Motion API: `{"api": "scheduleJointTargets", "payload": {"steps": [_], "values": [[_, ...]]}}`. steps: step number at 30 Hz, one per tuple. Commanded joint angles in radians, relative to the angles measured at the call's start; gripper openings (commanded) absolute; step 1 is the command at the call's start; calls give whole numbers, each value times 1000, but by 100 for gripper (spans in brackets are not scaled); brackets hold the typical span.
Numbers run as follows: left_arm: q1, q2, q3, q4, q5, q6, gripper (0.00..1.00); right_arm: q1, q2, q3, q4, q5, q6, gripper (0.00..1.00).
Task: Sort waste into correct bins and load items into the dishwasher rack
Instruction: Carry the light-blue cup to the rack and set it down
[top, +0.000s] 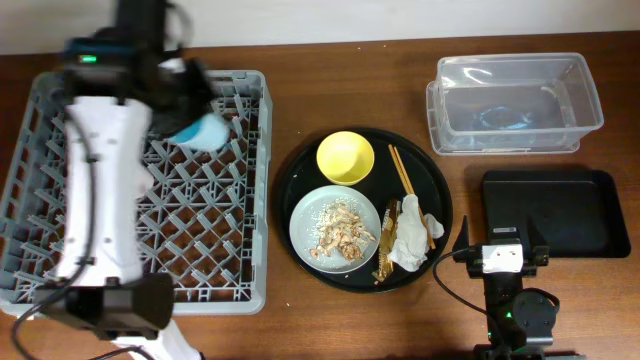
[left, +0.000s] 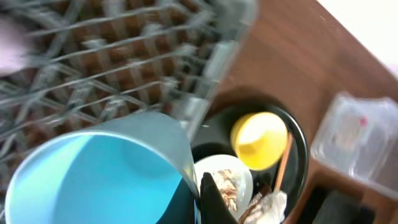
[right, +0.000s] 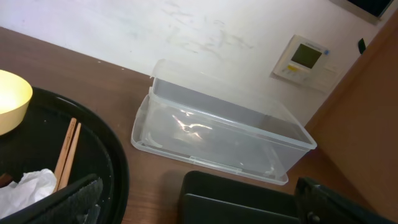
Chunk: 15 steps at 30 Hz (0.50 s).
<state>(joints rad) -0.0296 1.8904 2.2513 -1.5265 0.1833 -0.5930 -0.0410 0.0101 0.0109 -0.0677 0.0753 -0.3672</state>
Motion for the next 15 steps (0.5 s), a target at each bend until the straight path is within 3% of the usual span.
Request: {"api": "scheduleJointTargets", "payload": {"steps": [1, 6, 10, 15], "values": [[144, -16, -30, -54, 97, -20, 1, 7, -6, -5, -7, 15, 1, 99], [340, -16, -234, -61, 312, 100, 1, 7, -6, -5, -7, 15, 1, 99], [483, -16, -490, 57, 595, 255, 1, 7, -6, -5, -7, 15, 1, 99], [658, -16, -661, 139, 645, 337, 1, 7, -6, -5, -7, 15, 1, 99]]}}
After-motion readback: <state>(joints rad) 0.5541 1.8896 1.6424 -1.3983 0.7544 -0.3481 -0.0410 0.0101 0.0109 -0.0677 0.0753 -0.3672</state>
